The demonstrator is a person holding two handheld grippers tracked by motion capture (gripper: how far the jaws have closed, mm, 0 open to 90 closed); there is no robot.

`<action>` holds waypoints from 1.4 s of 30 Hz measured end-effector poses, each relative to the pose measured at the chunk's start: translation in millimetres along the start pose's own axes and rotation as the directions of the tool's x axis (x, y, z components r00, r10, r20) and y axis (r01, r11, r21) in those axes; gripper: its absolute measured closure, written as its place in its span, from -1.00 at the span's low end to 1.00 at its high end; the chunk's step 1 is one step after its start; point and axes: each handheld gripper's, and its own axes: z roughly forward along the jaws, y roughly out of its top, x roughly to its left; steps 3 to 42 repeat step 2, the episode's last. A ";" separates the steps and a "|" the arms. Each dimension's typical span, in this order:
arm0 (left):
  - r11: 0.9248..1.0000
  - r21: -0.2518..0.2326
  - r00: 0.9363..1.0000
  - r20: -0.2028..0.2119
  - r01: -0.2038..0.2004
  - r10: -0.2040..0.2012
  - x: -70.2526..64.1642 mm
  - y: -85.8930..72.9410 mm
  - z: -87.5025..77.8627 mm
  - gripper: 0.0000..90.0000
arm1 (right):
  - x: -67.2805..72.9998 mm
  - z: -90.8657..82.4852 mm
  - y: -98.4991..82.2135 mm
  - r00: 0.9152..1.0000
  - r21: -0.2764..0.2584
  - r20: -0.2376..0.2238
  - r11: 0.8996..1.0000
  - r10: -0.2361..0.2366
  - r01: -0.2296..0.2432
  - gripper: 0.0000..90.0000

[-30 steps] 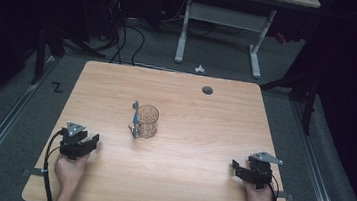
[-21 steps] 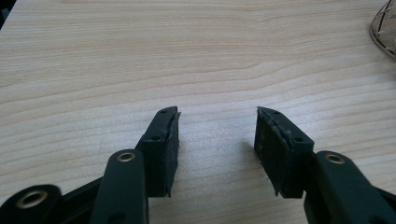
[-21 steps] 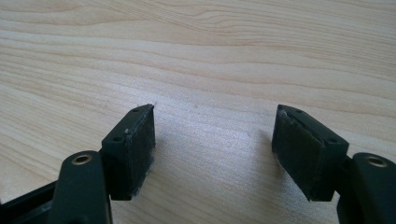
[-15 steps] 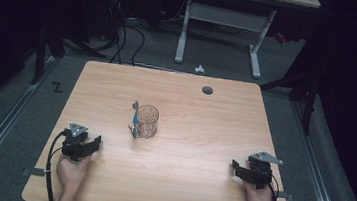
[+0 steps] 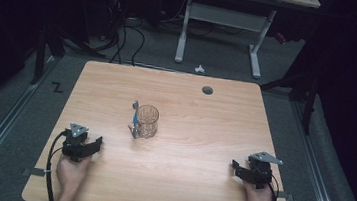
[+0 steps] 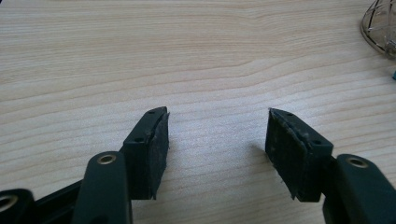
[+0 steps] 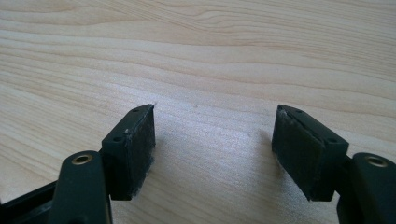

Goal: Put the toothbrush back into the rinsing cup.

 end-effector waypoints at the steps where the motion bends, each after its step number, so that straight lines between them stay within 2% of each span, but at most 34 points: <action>1: 1.000 0.000 1.000 0.000 0.000 0.000 0.0 0.0 0.0 -0.10 | 0.0 0.0 0.0 1.000 0.000 -0.001 1.000 0.000 0.000 -0.32; 42: 1.000 0.001 1.000 -0.003 -0.001 0.001 -0.4 0.0 0.0 -0.10 | 0.0 0.0 0.0 1.000 0.000 -0.001 1.000 0.000 0.000 -0.32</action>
